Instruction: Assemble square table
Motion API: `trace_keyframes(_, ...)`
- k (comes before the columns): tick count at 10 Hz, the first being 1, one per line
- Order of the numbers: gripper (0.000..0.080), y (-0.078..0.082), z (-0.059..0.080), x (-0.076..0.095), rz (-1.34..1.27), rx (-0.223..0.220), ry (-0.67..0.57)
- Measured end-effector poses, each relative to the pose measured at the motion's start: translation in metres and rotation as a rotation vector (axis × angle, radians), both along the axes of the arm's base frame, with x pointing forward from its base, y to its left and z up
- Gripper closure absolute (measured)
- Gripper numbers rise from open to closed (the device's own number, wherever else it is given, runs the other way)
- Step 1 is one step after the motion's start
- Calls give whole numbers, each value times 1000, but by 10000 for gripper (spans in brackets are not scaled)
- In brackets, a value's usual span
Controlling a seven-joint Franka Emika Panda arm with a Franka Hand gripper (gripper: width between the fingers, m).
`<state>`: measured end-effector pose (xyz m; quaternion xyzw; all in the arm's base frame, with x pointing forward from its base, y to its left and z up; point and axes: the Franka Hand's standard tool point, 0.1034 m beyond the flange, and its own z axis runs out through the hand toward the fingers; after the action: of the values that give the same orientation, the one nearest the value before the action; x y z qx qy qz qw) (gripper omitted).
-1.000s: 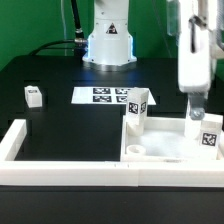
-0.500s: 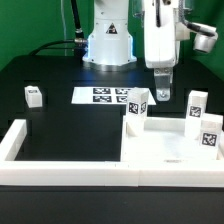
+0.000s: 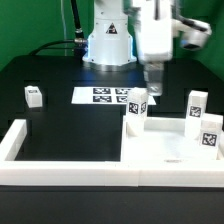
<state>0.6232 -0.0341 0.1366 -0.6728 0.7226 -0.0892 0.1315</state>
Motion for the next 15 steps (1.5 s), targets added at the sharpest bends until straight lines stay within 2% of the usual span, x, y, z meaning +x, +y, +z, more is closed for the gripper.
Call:
trace_keyframes(1,150,-21,7,-10,111,-41,-10)
trace_keyframes(2,150,-34,5,-17,190,-73,-8)
trace_keyframes(4,150,-34,2,-18,287,-107,-9)
trace_keyframes(8,150,-38,1,-20,613,-217,-16)
trace_keyframes(9,150,-59,-11,-38,777,-254,-11)
trace_keyframes(11,150,-90,-32,-72,1019,-221,30)
trace_keyframes(12,150,-112,-42,-88,1097,-301,43)
trace_keyframes(13,150,-109,-44,-92,1145,-307,59)
trace_keyframes(15,150,-113,-44,-92,1275,-350,58)
